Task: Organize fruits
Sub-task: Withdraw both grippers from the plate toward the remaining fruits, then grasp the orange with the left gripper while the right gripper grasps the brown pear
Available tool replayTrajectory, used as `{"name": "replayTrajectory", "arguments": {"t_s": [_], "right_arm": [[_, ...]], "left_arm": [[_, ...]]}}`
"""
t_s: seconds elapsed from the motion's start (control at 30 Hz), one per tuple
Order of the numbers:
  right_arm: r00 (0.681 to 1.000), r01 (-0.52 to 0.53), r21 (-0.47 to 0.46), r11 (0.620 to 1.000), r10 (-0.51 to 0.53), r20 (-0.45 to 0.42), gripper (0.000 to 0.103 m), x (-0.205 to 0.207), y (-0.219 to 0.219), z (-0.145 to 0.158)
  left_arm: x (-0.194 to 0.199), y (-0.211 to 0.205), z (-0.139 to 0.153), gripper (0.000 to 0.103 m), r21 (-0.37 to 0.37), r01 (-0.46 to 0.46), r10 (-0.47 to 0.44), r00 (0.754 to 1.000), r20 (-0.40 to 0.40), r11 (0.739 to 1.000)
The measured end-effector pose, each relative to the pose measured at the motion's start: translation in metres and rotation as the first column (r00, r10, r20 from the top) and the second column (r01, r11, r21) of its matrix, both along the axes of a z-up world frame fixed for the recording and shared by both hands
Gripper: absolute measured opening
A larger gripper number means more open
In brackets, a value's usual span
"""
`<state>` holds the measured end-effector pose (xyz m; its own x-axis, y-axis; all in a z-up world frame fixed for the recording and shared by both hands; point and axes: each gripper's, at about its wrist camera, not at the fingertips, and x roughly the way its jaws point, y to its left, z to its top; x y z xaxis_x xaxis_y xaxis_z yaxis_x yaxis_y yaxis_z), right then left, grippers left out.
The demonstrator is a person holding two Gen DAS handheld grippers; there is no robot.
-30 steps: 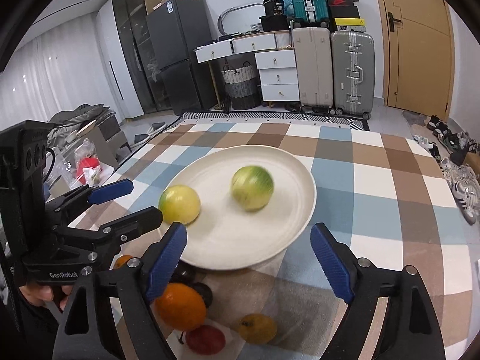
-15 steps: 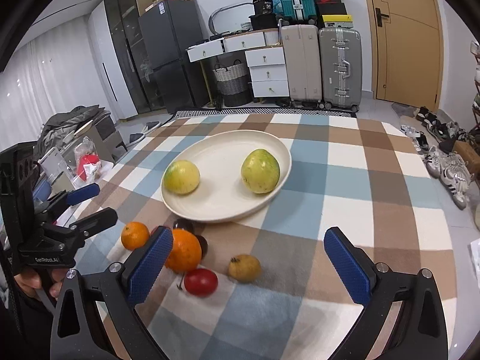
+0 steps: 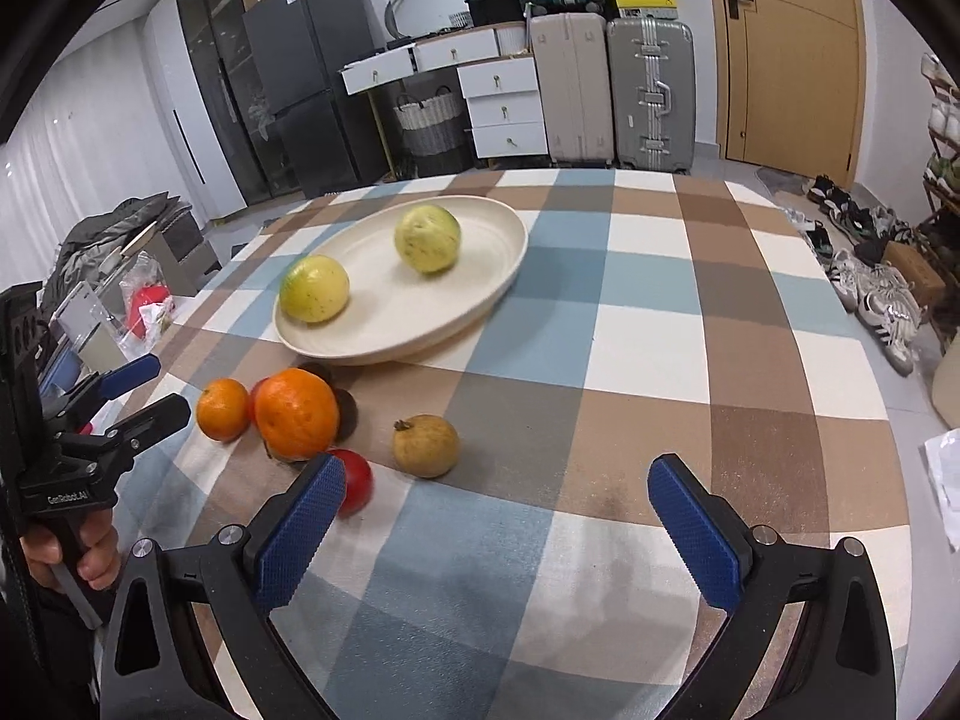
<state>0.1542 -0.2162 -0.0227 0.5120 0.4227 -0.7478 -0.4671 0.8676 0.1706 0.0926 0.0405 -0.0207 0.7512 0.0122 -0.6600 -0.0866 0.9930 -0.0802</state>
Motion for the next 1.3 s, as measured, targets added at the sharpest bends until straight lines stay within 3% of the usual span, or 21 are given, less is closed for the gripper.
{"name": "replayTrajectory", "arguments": {"t_s": [0.63, 0.8, 1.1, 1.3], "right_arm": [[0.999, -0.054, -0.199, 0.979, 0.052, -0.014, 0.102, 0.020, 0.038, -0.027], [0.999, -0.053, -0.203, 0.978, 0.051, -0.018, 0.100, 0.025, 0.041, -0.029], [0.997, -0.078, -0.162, 0.984, 0.075, -0.027, 0.086, 0.028, 0.042, -0.029], [0.996, -0.086, -0.155, 0.984, 0.084, -0.018, 0.078, 0.025, 0.042, -0.028]], "left_arm": [[0.008, 0.002, -0.005, 0.102, 0.003, -0.021, 0.021, 0.999, -0.030, 1.000], [0.010, 0.001, -0.006, 0.102, -0.002, 0.001, -0.001, 0.999, -0.040, 1.000], [0.016, 0.001, -0.010, 0.094, -0.025, 0.025, -0.027, 0.997, -0.066, 0.999], [0.028, 0.000, -0.018, 0.091, 0.012, 0.036, -0.034, 0.991, -0.126, 0.999]]}}
